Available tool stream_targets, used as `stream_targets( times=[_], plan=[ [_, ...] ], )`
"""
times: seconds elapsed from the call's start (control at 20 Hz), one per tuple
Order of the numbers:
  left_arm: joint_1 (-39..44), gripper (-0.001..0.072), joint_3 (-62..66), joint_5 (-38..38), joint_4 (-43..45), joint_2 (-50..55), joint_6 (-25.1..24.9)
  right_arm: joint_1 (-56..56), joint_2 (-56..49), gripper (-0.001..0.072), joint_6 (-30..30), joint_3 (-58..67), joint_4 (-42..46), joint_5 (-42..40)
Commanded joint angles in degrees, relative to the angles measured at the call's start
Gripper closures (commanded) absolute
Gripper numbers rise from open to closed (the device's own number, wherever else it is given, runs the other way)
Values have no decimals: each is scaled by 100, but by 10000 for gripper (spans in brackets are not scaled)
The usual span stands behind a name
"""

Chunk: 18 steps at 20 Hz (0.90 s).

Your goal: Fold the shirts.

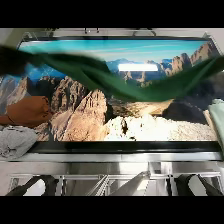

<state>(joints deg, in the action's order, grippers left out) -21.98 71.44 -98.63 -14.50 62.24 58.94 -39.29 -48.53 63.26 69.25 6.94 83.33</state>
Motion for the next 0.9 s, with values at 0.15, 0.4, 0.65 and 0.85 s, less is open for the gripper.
stream_targets(
  times=[0.15,0.4,0.65,0.85],
  plan=[
    [-3014,685,448,101,-3574,-1414,-142,-1283,739,686,256,1928,-1880,-1272],
    [-3364,684,448,203,-2835,-1486,-144,-1250,702,687,282,2100,-1504,-903],
    [-1508,685,448,291,-1467,-785,-269,-212,455,687,345,1934,57,-487],
    [-216,685,448,1462,-83,-83,-785,1211,166,687,282,745,1537,-1226]
  ],
)
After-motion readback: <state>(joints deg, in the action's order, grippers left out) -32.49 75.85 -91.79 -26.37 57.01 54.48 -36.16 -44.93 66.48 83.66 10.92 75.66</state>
